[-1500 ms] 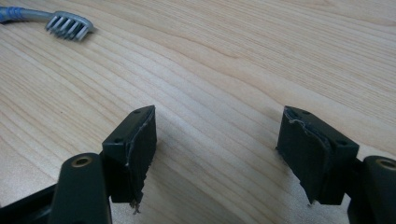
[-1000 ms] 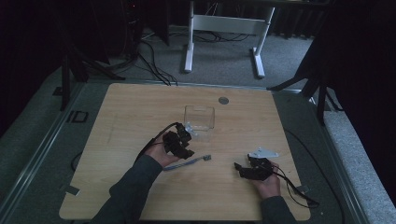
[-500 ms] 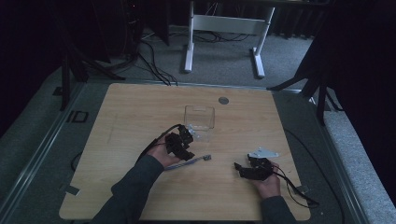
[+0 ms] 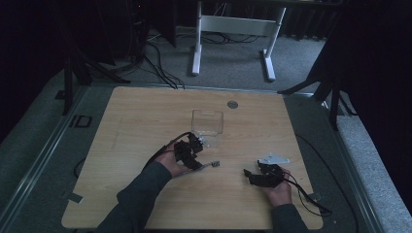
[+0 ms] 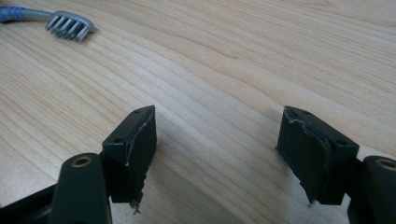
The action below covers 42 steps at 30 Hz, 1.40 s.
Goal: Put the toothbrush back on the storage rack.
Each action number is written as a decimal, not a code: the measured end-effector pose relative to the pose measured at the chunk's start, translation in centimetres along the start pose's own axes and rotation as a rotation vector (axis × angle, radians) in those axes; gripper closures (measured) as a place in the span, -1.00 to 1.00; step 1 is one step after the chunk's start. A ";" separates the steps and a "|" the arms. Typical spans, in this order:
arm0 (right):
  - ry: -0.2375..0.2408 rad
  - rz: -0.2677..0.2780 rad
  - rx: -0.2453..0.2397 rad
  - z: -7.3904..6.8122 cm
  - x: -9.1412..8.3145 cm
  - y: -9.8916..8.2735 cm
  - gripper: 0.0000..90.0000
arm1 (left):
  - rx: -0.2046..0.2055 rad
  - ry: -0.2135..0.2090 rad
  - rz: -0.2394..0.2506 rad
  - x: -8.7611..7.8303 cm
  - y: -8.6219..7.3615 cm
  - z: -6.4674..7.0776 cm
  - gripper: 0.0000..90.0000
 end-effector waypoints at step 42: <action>0.001 -0.001 0.000 0.0 0.0 0.0 -0.38 | 0.023 -0.011 -0.134 2.2 -0.3 0.3 0.35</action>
Point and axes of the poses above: each handheld gripper's, and its own axes: x roughly forward along the jaws, y roughly out of its top, z roughly to its right, the point moved 7 cm from there along x, roughly forward along the jaws, and after that the axes turned 14 degrees about -z, right-handed, at the moved point
